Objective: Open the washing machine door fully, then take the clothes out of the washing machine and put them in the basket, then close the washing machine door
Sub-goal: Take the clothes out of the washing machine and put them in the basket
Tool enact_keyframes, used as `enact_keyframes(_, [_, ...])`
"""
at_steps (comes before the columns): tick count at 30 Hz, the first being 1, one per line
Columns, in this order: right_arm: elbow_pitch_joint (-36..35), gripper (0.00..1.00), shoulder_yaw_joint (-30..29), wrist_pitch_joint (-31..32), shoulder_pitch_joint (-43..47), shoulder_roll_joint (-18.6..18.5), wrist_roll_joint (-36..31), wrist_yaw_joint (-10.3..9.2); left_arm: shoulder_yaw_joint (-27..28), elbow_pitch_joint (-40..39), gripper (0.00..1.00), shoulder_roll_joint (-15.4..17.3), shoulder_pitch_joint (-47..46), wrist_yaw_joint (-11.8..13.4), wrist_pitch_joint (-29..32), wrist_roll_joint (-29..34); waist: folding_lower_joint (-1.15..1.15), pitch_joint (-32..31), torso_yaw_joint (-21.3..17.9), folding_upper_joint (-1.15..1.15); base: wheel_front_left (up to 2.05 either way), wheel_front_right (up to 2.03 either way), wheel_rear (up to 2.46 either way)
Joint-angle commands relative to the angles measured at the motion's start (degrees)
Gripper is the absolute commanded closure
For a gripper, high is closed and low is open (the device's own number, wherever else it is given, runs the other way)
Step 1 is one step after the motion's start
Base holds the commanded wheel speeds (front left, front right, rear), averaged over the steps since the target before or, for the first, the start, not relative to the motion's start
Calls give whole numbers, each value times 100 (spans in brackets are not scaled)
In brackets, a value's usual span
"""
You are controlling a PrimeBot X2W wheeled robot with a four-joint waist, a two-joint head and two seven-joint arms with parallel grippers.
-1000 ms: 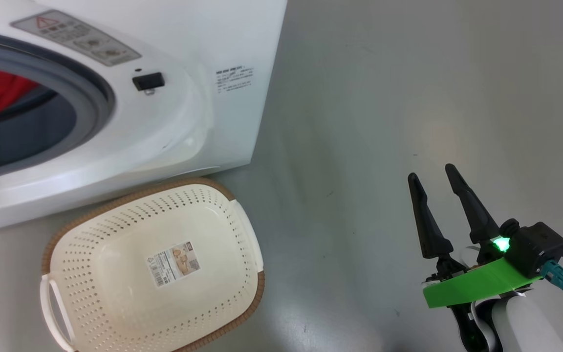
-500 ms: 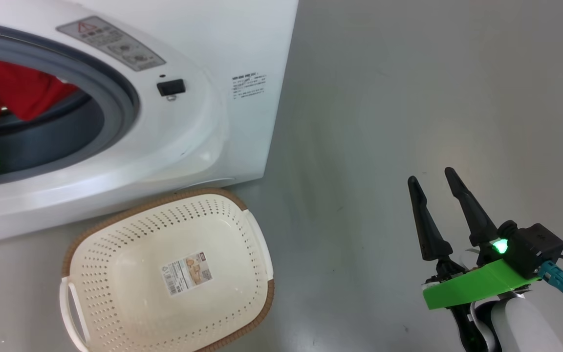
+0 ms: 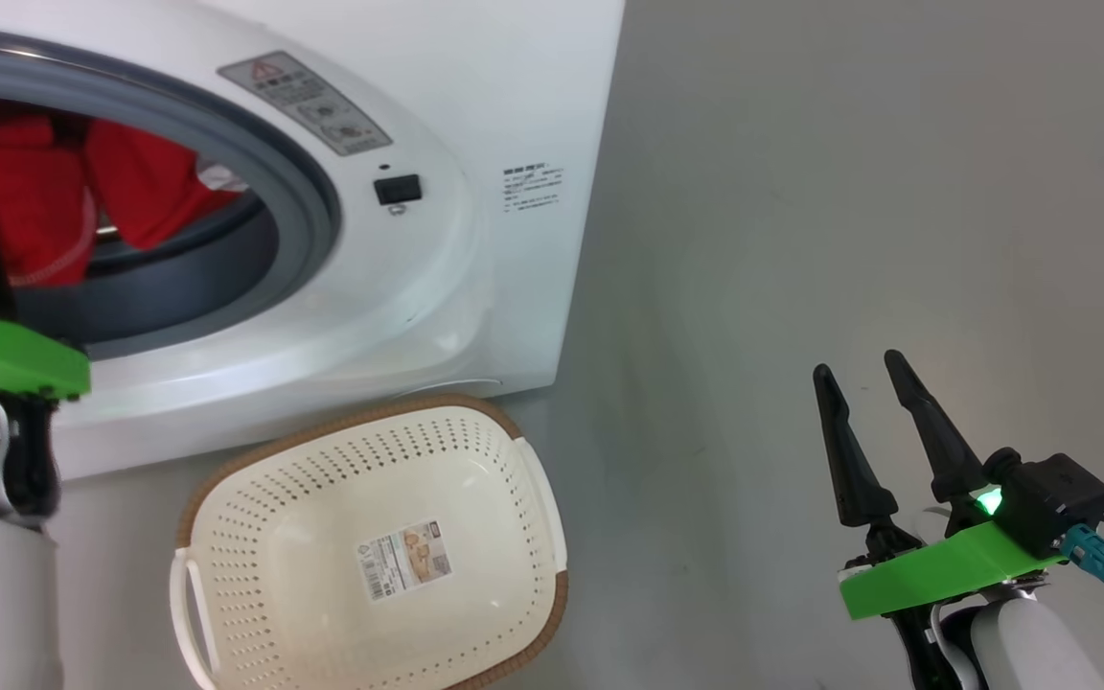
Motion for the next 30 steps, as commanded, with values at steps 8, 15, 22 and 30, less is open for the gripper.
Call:
enact_keyframes(8, [-88,0,13,-37,148,-42,-81,37,91,-1176,100,49,814,-31,-70,-21,0,-252,249,0,0,0,0])
enact_keyframes(15, [-59,0,-31,-37,236,-42,-88,37,116,-2078,100,-112,1517,-31,-70,-16,0,-411,322,0,0,0,0])
enact_keyframes(22, [-90,0,-103,-37,348,-42,-88,37,125,-2956,100,-324,2215,-31,-70,84,0,-492,424,0,0,0,0])
enact_keyframes(30, [-58,0,-119,-37,370,-42,-112,37,229,-3827,100,-558,2645,-32,-70,152,0,-533,537,0,0,0,0])
